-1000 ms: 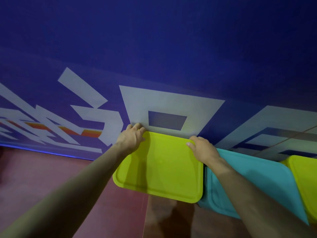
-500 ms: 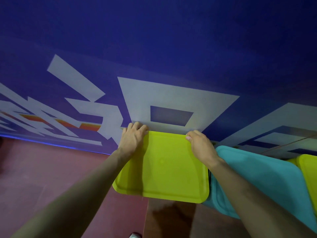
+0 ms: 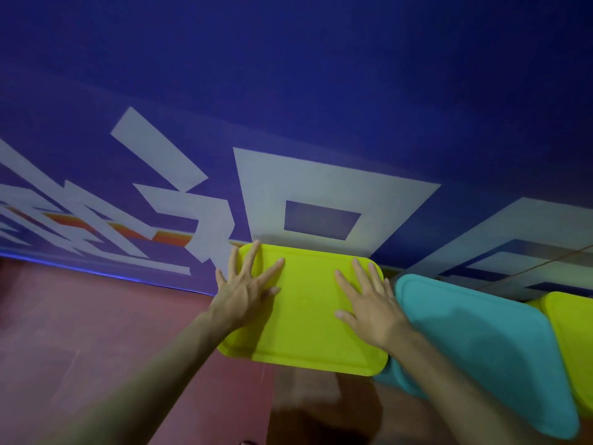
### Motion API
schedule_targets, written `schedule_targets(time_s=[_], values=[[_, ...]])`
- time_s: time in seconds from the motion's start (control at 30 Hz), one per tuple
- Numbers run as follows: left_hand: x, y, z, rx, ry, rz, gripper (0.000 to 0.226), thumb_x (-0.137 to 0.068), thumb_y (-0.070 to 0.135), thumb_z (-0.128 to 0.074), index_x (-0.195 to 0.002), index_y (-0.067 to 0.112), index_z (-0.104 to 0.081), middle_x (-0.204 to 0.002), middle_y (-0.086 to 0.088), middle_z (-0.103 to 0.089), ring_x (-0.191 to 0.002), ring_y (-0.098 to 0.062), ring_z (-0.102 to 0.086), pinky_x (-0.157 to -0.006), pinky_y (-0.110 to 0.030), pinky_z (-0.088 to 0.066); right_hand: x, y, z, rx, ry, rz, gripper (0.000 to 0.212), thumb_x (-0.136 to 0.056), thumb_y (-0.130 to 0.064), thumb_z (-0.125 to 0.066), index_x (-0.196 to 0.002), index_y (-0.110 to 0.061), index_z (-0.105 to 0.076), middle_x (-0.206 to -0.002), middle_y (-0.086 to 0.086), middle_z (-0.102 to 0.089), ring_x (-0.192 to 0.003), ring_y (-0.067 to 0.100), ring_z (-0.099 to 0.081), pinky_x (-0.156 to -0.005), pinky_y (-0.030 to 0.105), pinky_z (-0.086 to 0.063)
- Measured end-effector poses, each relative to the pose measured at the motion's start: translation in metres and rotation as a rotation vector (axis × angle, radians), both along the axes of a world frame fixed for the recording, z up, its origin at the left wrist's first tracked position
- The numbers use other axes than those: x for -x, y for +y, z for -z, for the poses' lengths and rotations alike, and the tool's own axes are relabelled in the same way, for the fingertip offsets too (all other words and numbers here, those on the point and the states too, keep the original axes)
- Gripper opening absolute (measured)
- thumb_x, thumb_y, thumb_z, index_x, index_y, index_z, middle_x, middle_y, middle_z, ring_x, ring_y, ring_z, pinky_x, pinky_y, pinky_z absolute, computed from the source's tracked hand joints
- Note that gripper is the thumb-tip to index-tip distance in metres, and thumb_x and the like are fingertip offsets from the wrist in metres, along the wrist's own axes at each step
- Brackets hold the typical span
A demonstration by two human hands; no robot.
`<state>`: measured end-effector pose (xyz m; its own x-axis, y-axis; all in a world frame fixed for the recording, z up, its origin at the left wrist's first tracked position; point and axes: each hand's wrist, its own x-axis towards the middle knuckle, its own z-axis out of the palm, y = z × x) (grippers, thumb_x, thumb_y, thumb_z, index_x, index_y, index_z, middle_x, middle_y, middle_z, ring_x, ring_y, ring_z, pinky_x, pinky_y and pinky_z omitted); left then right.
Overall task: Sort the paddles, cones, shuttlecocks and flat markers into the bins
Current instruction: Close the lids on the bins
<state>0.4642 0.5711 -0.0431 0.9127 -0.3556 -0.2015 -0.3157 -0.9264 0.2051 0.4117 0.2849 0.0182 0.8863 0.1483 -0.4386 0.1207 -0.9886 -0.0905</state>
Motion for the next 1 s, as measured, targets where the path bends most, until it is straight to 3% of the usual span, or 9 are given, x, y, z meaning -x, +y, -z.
schedule_targets(time_s=[0.1, 0.17, 0.23, 0.37, 0.6, 0.7, 0.87, 1.0], values=[[0.015, 0.002, 0.005, 0.028, -0.004, -0.107, 0.066, -0.088, 0.079, -0.001, -0.15, 0.057, 0.002, -0.158, -0.023, 0.023, -0.142, -0.055, -0.016, -0.102, -0.065, -0.04, 0.013, 0.001, -0.002, -0.021, 0.126, 0.002, 0.103, -0.087, -0.069, -0.053, -0.152, -0.039, 0.022, -0.155, 0.0, 0.041, -0.145, 0.035, 0.032, -0.121, 0.06, -0.003], [0.025, -0.002, -0.001, 0.021, 0.019, -0.172, 0.065, -0.089, 0.075, -0.015, -0.151, 0.056, -0.003, -0.157, -0.026, 0.022, -0.126, -0.053, -0.039, -0.1, -0.056, -0.046, 0.019, 0.001, -0.005, -0.002, 0.185, -0.01, 0.118, -0.079, -0.073, -0.06, -0.151, -0.036, 0.026, -0.152, 0.003, 0.045, -0.142, 0.038, 0.035, -0.12, 0.059, 0.0], [0.031, -0.004, -0.009, 0.056, 0.006, -0.204, 0.065, -0.091, 0.071, -0.033, -0.151, 0.055, -0.013, -0.159, -0.026, 0.016, -0.117, -0.05, -0.046, -0.098, -0.053, -0.046, 0.028, 0.002, -0.007, 0.018, 0.212, -0.022, 0.126, -0.076, -0.074, -0.063, -0.152, -0.028, 0.026, -0.152, 0.009, 0.044, -0.14, 0.043, 0.036, -0.12, 0.056, 0.004], [0.017, -0.008, -0.011, 0.076, -0.053, -0.148, 0.062, -0.093, 0.069, -0.038, -0.15, 0.052, -0.023, -0.16, -0.029, 0.009, -0.107, -0.046, -0.051, -0.097, -0.049, -0.044, 0.041, 0.005, -0.003, 0.065, 0.236, 0.019, 0.136, -0.072, -0.078, -0.063, -0.152, -0.012, 0.025, -0.151, 0.022, 0.04, -0.136, 0.051, 0.036, -0.119, 0.056, 0.009], [-0.004, -0.022, -0.012, -0.082, -0.031, -0.052, 0.066, -0.092, 0.07, -0.033, -0.151, 0.054, -0.006, -0.158, -0.033, 0.015, -0.109, -0.038, -0.053, -0.099, -0.041, -0.042, 0.034, 0.012, -0.005, 0.117, 0.327, 0.095, 0.141, -0.07, -0.076, -0.067, -0.15, -0.007, 0.026, -0.149, 0.029, 0.038, -0.137, 0.057, 0.03, -0.119, 0.059, 0.007], [-0.003, -0.021, -0.011, -0.1, -0.005, -0.076, 0.067, -0.091, 0.073, -0.029, -0.149, 0.057, 0.0, -0.157, -0.03, 0.02, -0.117, -0.042, -0.049, -0.104, -0.041, -0.039, 0.033, 0.015, -0.009, 0.102, 0.328, 0.092, 0.142, -0.07, -0.072, -0.071, -0.15, -0.007, 0.027, -0.149, 0.029, 0.038, -0.138, 0.056, 0.028, -0.119, 0.06, 0.006], [0.014, -0.017, -0.018, 0.016, 0.091, -0.167, 0.066, -0.092, 0.072, -0.034, -0.15, 0.058, -0.006, -0.159, -0.021, 0.023, -0.13, -0.05, -0.036, -0.11, -0.048, -0.033, 0.037, 0.007, -0.012, 0.078, 0.266, 0.052, 0.144, -0.065, -0.072, -0.074, -0.152, -0.013, 0.024, -0.153, 0.024, 0.036, -0.139, 0.053, 0.029, -0.121, 0.058, 0.005], [0.03, -0.016, -0.032, -0.034, 0.092, -0.178, 0.064, -0.094, 0.069, -0.035, -0.151, 0.055, -0.009, -0.16, -0.019, 0.025, -0.137, -0.047, -0.029, -0.113, -0.047, -0.028, 0.039, 0.006, -0.014, 0.09, 0.258, 0.033, 0.143, -0.066, -0.073, -0.074, -0.153, -0.015, 0.023, -0.154, 0.021, 0.036, -0.14, 0.05, 0.029, -0.12, 0.056, 0.007]])
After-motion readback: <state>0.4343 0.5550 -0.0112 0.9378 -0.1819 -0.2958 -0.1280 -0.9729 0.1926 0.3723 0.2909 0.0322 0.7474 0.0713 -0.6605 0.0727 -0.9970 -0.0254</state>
